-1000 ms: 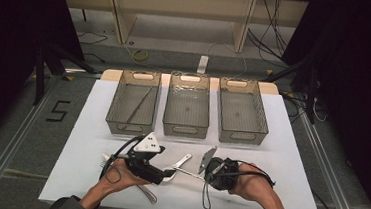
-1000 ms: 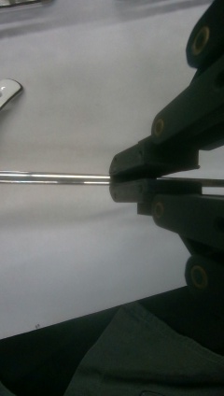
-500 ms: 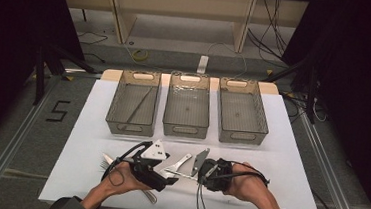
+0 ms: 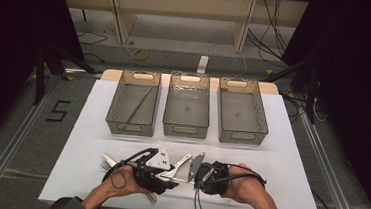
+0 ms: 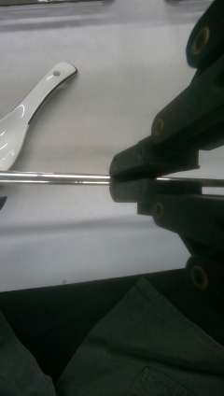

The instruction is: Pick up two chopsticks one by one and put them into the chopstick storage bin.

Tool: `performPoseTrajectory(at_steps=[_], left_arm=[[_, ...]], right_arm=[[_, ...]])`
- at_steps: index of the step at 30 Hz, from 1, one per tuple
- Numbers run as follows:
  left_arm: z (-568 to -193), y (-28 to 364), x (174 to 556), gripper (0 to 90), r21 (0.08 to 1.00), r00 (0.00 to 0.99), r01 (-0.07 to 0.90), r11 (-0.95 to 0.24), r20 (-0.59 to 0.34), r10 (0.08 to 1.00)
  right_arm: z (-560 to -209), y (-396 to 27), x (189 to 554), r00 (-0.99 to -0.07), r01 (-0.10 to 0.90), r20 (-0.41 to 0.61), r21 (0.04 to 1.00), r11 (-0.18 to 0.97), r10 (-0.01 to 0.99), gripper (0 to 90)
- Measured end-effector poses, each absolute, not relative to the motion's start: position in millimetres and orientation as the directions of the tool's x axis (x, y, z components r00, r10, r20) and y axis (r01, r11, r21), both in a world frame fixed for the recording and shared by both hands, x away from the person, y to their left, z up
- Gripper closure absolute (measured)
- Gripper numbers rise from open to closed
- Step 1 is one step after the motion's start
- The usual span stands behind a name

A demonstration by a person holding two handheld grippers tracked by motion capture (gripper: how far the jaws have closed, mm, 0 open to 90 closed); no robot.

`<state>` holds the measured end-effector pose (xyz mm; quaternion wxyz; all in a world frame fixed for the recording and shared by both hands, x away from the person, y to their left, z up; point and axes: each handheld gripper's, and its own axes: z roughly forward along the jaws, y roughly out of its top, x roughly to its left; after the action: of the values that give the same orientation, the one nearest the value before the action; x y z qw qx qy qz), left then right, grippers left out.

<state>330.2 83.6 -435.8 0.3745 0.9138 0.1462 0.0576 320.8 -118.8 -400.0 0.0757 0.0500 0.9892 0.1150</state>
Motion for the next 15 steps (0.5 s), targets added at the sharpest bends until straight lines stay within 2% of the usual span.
performPoseTrajectory(at_steps=[1,3,6,15], left_arm=[[-436.0,83.3,329.8,46.5,0.698,0.953,0.216,-0.683,0.0,0.302],[-437.1,82.4,328.6,53.3,0.691,0.957,0.207,-0.692,0.005,0.291],[-438.1,81.1,327.1,58.8,0.686,0.961,0.192,-0.702,0.015,0.277],[-439.0,81.4,326.7,70.2,0.683,0.971,0.173,-0.71,0.001,0.239]], right_arm=[[-400.0,-118.8,320.8,-0.984,0.082,-0.138,0.235,0.969,0.116,86.4],[-400.2,-119.0,320.6,-0.984,0.078,-0.139,0.238,0.968,0.113,86.4],[-400.7,-118.5,320.5,-0.985,0.065,-0.138,0.235,0.97,0.1,86.4],[-402.3,-118.0,319.4,-0.987,0.05,-0.138,0.241,0.969,0.085,86.4]])
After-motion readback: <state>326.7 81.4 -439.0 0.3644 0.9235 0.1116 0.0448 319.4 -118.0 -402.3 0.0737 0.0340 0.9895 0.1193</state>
